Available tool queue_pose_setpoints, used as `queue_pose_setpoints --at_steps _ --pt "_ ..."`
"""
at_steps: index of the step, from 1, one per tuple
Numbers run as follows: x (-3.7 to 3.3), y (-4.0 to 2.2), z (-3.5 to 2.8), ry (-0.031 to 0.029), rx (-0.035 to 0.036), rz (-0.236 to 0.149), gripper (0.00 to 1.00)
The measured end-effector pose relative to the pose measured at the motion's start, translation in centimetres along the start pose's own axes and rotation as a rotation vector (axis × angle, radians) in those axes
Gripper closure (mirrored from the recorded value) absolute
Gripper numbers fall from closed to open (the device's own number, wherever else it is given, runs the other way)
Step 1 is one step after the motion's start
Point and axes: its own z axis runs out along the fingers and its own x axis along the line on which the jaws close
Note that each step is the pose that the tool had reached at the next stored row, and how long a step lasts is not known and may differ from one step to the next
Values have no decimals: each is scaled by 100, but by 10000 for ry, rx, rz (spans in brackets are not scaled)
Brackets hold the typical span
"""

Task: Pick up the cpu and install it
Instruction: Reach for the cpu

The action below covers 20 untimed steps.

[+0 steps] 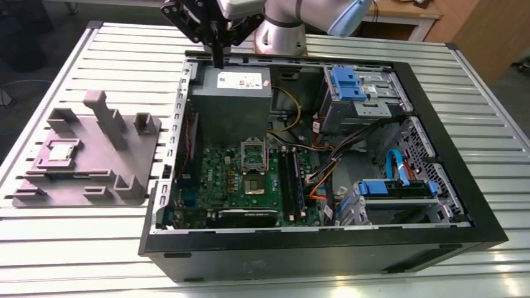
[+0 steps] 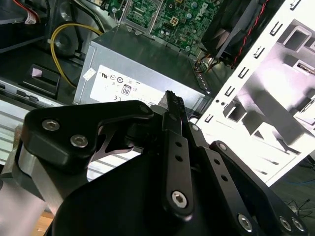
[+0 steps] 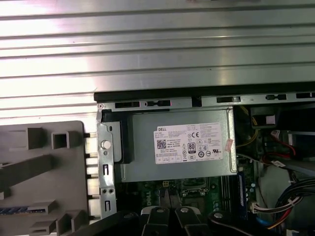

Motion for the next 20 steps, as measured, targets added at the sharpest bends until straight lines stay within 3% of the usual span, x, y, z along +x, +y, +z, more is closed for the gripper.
queue_pose_setpoints --at_steps 20 --pt "110 -8 4 -1 0 1 90"
